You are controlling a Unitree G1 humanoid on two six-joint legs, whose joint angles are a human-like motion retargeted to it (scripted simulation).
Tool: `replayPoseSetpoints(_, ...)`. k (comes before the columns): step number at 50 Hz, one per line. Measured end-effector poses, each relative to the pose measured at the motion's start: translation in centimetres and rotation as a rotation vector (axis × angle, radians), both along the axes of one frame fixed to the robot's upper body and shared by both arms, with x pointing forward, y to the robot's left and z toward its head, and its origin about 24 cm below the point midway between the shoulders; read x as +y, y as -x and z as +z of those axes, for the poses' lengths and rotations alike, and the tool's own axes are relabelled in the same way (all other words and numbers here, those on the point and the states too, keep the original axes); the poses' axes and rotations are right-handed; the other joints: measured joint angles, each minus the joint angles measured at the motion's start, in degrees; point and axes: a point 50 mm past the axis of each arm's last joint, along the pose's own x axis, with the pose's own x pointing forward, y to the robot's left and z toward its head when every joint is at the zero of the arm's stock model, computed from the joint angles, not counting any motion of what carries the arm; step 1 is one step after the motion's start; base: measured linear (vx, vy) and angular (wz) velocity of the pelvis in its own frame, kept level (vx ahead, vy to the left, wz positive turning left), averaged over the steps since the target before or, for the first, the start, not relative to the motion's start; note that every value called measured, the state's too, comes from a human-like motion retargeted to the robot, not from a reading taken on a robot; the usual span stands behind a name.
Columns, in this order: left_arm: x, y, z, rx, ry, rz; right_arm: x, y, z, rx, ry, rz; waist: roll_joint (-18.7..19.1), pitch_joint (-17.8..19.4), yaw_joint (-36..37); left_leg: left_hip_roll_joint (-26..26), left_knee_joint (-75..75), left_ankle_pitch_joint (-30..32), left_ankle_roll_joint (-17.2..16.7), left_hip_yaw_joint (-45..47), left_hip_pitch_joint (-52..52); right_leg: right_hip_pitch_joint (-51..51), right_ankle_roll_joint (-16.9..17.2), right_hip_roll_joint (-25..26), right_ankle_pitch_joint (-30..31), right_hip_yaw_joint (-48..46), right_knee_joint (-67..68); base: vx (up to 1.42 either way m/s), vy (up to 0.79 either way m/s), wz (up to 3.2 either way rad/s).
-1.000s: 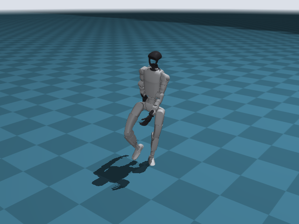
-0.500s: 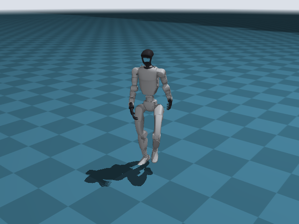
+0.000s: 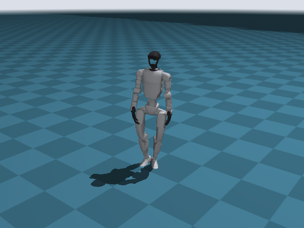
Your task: In place motions
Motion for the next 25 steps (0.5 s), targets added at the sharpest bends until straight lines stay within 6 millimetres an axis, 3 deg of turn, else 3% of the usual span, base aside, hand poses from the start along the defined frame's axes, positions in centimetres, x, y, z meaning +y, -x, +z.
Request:
replayPoseSetpoints(2,0.6,-4.5,0.0,-0.087,-0.023,-0.094,-2.8,5.9,-1.1,0.224,0.123,-0.002,3.09,-0.56,-9.85,-0.42,-4.28,0.75,-0.20,-10.35,-1.04,-3.53,1.22,-0.93,6.41,-9.82,6.58,-0.08,-0.29,3.15)
replayPoseSetpoints(3,0.6,-7.6,0.1,-0.162,-0.031,-0.124,-3.7,8.4,-1.2,0.330,0.179,-0.015,3.93,0.77,-8.78,1.31,-4.54,1.58,-0.60,-9.38,-2.61,-8.09,2.35,-2.05,12.75,-7.76,13.84,-0.37,-0.23,0.36)
replayPoseSetpoints(5,0.2,-14.1,1.1,-0.376,-0.028,-0.163,-5.4,12.7,-0.8,0.510,0.258,-0.111,5.95,5.49,-9.33,4.27,-4.91,1.95,-0.90,-10.06,-3.59,-16.00,1.03,-4.31,22.84,-7.42,27.57,-0.49,-0.05,-0.44)
replayPoseSetpoints(8,-0.6,-23.3,4.6,-0.721,0.039,-0.153,-7.9,18.0,0.3,0.689,0.292,-0.369,8.59,9.45,-11.62,4.65,-5.32,1.83,0.51,-10.14,-4.41,-29.62,-4.11,-11.17,15.85,-7.02,52.42,-0.19,0.09,-0.06)
replayPoseSetpoints(10,-0.9,-27.3,7.0,-0.898,0.032,-0.080,-8.3,20.9,0.9,0.747,0.297,-0.518,10.16,10.24,-16.86,4.26,-5.12,2.21,1.36,-12.07,-6.59,-39.32,-4.91,-15.26,12.98,-5.46,65.04,-0.10,0.10,0.61)
replayPoseSetpoints(13,-1.5,-31.5,10.6,-1.136,0.009,0.010,-8.3,24.2,1.7,0.768,0.320,-0.693,12.36,10.56,-21.84,4.72,-4.95,2.81,2.15,-14.68,-9.11,-51.47,-4.89,-15.54,10.38,-3.81,75.80,-0.08,0.04,0.54)
replayPoseSetpoints(16,-1.0,-34.0,13.7,-1.310,-0.009,0.020,-8.2,26.5,2.4,0.800,0.343,-0.779,13.65,10.68,-24.69,4.91,-5.57,3.07,3.06,-16.15,-10.27,-59.23,-4.73,-15.88,8.92,-4.67,80.55,-0.08,0.00,0.24)
replayPoseSetpoints(19,-0.7,-34.7,14.7,-1.362,-0.023,-0.035,-8.5,27.9,3.0,0.835,0.386,-0.792,14.12,10.26,-25.57,5.07,-6.14,2.90,3.38,-15.92,-10.02,-60.25,-5.29,-16.51,8.16,-6.08,79.52,0.00,0.01,-0.07)
replayPoseSetpoints(22,-0.5,-34.0,13.8,-1.305,-0.037,-0.100,-8.7,27.6,3.0,0.842,0.399,-0.764,13.01,10.24,-24.70,4.71,-6.64,2.39,3.07,-14.25,-8.08,-54.67,-5.42,-16.30,8.08,-6.28,74.00,0.01,0.02,-0.33)
replayPoseSetpoints(25,-0.8,-31.6,11.0,-1.177,-0.029,-0.113,-8.4,26.2,2.4,0.808,0.364,-0.717,11.37,9.33,-22.70,3.99,-7.71,1.99,2.43,-12.37,-5.12,-44.47,-4.28,-14.26,8.86,-5.97,64.03,0.09,-0.05,-0.34)
